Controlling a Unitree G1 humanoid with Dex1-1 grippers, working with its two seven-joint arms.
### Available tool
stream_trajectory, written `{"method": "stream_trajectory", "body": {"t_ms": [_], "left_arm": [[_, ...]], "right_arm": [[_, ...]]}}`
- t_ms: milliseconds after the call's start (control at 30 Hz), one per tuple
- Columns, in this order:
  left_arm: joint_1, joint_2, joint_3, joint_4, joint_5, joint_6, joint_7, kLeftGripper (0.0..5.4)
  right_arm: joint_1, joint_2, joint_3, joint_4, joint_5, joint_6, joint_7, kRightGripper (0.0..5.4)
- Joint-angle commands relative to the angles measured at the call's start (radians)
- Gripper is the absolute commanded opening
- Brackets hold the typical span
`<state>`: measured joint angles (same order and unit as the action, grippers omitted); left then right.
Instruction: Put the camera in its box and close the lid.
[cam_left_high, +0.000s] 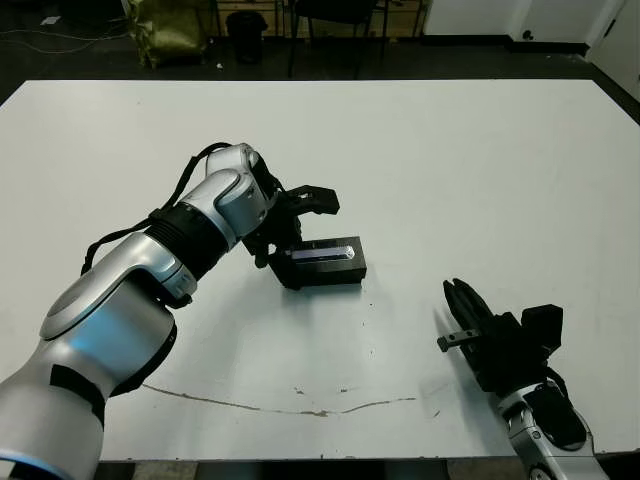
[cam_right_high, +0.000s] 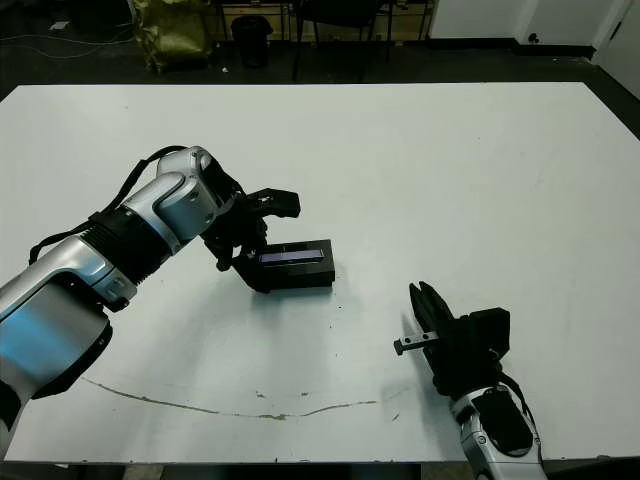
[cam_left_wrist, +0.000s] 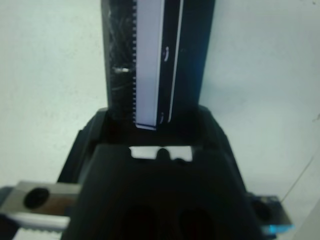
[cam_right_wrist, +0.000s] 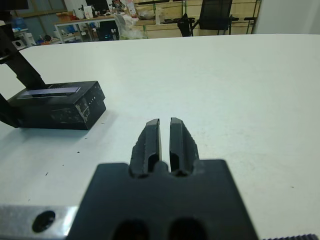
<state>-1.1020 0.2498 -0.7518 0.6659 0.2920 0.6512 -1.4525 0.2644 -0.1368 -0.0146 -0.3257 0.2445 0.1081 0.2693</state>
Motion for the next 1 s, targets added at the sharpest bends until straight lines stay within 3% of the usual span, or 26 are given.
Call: {"method": "stream_trajectory", "body": {"t_ms": [33, 300, 500, 633, 700, 833, 1000], "left_arm": [[0.016, 0.010, -0.030, 0.039, 0.025, -0.006, -0.023, 2.29], [0.000, -0.003, -0.052, 0.044, 0.036, -0.039, -0.015, 2.29], [0.010, -0.018, -0.013, 0.034, 0.015, -0.058, 0.005, 2.28], [0.031, -0.031, 0.009, -0.016, 0.036, 0.003, 0.090, 2.28], [0.038, -0.028, 0.003, -0.041, 0.042, -0.010, 0.102, 2.68], [0.056, -0.014, 0.005, -0.039, 0.023, -0.142, 0.088, 3.68], [0.073, 0.001, 0.018, -0.056, 0.031, -0.183, 0.095, 4.92]], "right_arm": [[0.009, 0.000, 0.000, 0.020, 0.004, -0.005, 0.008, 0.00], [0.009, 0.004, 0.000, 0.038, 0.006, -0.030, 0.016, 0.00], [0.011, 0.004, 0.002, 0.052, 0.007, -0.049, 0.021, 0.00], [0.012, 0.006, 0.002, 0.059, 0.013, -0.056, 0.027, 0.00], [0.017, 0.003, 0.005, 0.040, 0.006, -0.034, 0.013, 0.00], [0.020, 0.001, 0.006, 0.036, 0.006, -0.035, 0.013, 0.00], [0.018, 0.000, 0.006, 0.040, 0.005, -0.039, 0.014, 0.00]]}}
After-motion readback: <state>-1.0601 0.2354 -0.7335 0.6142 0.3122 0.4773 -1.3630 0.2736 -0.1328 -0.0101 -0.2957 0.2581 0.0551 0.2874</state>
